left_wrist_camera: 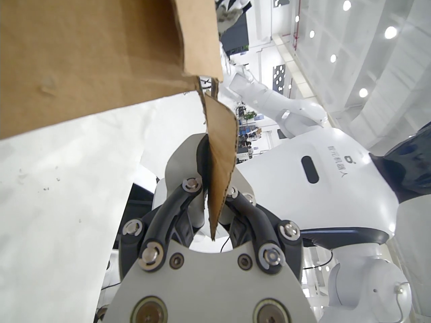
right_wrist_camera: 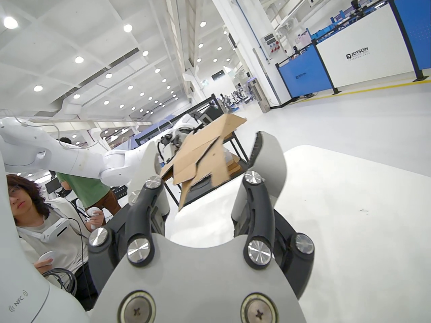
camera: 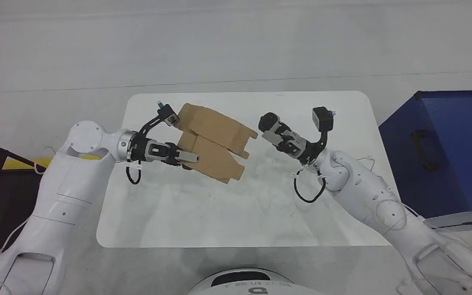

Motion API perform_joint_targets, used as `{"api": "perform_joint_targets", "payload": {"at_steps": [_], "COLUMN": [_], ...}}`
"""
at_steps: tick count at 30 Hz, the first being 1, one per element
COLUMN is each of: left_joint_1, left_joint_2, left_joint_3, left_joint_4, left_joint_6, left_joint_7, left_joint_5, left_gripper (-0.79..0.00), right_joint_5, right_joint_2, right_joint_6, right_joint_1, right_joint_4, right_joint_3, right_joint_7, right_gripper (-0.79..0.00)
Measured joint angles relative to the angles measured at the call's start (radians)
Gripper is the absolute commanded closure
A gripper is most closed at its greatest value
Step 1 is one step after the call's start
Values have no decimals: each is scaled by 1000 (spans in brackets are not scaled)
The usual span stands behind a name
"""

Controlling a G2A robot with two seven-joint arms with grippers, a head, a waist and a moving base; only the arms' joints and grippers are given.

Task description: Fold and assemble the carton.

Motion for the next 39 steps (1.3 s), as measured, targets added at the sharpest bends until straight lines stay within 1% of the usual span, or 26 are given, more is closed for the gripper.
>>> {"api": "perform_joint_targets", "payload": {"at_steps": [1, 3, 4, 6, 10, 11, 12, 14, 15, 16, 17, 19, 21, 23, 30, 32, 35, 38, 39], "left_joint_1": [0, 0, 0, 0, 0, 0, 0, 0, 0, 0, 0, -5, -11, -11, -6, 2, 16, 26, 28], "left_joint_2": [7, 15, 15, 14, 14, 14, 14, 14, 14, 14, 14, 19, 24, 24, 23, 24, 29, 38, 42], "left_joint_3": [7, 15, 15, 15, 14, 14, 14, 14, 14, 14, 14, 23, 40, 41, 41, 45, 55, 68, 73], "left_joint_4": [-15, -32, -32, -30, -30, -30, -30, -30, -30, -30, -30, -40, -66, -68, -74, -98, -158, -216, -232], "left_joint_6": [-1, -2, -2, -2, -2, -2, -2, -2, -2, -2, -2, -4, -9, -9, -10, -21, -42, -40, -39], "left_joint_7": [1, 2, 2, 2, 2, 2, 2, 2, 2, 2, 2, 4, 9, 10, 19, 42, 43, 41, 40], "left_joint_5": [20, 43, 44, 42, 41, 41, 41, 41, 41, 41, 41, 51, 114, 143, 152, 193, 259, 312, 327], "left_gripper": [0, 0, 0, 0, 0, 0, 0, 0, 0, 0, 0, 0, 0, 0, 0, 0, 0, 0, 0], "right_joint_5": [10, 22, 22, 21, 21, 21, 21, 21, 21, 21, 21, 21, 21, 21, 25, 47, 135, 276, 332], "right_joint_2": [1, 3, 3, 3, 3, 3, 3, 3, 3, 3, 3, 3, 3, 3, 2, 2, 4, 7, 10], "right_joint_6": [0, 0, 0, 0, 0, 0, 0, 0, 0, 0, 0, 0, 0, 0, 6, 25, 5, -1, 0], "right_joint_1": [1, 2, 2, 1, 1, 1, 1, 1, 1, 1, 1, 1, 1, 1, -3, -1, 36, 76, 91], "right_joint_4": [2, 3, 3, 3, 3, 3, 3, 3, 3, 3, 3, 3, 3, 3, 6, 22, 59, 54, 46], "right_joint_3": [-4, -10, -10, -9, -9, -9, -9, -9, -9, -9, -9, -9, -9, -9, -11, -16, -40, -64, -75], "right_joint_7": [10, 30, 30, 27, 27, 27, 27, 27, 27, 27, 27, 27, 27, 27, 35, 92, 279, 464, 543], "right_gripper": [-757, -736, -720, -727, -625, -588, -566, -551, -566, -702, -785, -785, -785, -785, -785, -785, -785, -785, -785]}}
